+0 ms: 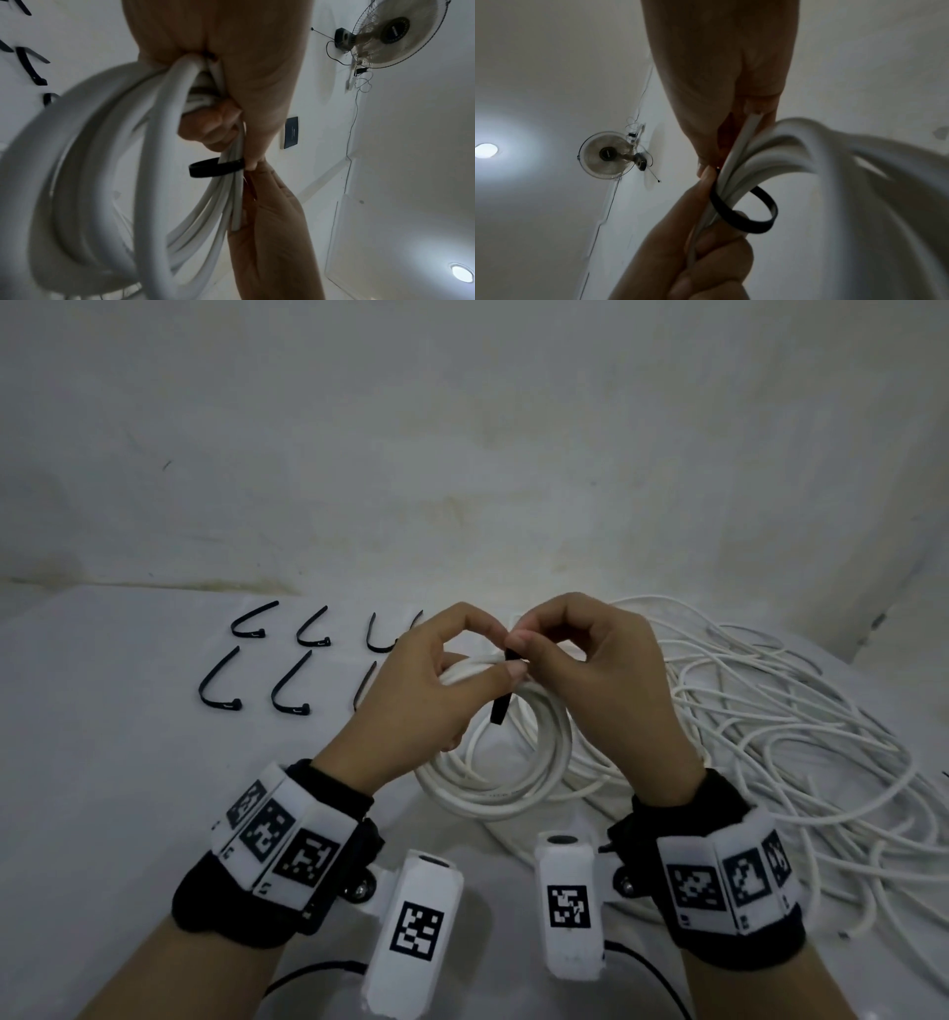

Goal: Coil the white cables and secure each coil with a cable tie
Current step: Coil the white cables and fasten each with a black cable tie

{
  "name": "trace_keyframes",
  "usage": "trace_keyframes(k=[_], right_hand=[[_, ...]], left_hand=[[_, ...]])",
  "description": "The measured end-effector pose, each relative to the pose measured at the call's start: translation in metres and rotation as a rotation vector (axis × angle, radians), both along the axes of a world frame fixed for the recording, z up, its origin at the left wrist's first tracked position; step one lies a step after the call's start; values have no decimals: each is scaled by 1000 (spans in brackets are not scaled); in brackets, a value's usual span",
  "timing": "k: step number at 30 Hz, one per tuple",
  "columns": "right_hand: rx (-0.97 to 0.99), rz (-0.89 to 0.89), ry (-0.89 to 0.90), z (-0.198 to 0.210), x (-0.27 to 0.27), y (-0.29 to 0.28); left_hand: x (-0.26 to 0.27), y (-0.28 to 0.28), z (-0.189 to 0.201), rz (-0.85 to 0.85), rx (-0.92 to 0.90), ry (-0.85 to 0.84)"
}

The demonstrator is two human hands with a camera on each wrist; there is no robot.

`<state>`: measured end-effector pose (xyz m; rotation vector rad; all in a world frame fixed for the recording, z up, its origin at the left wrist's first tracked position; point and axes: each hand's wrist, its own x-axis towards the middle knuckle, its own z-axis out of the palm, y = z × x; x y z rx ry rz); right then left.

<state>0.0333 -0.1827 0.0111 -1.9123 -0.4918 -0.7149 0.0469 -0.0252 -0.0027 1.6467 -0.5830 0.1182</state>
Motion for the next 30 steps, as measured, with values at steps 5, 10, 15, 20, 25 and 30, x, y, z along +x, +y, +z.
trace_keyframes(k=[5, 10, 15, 20, 25, 30], right_hand=[[-87, -78, -34, -2, 1, 2], [161, -124, -77, 3, 2, -6], [139, -2, 18, 2, 3, -1], [73, -58, -10, -4, 4, 4], [175, -141, -81, -6, 8, 0], [229, -35, -14, -3, 13, -3]], left_hand=[[1, -3, -3, 1, -12, 16], [-2, -7, -12, -76, 55, 55], [2, -2, -15, -46, 93, 80], [2, -4, -15, -53, 119, 95], [-3, -8, -17, -93, 83, 91], [-2, -7, -16, -44, 55, 78]])
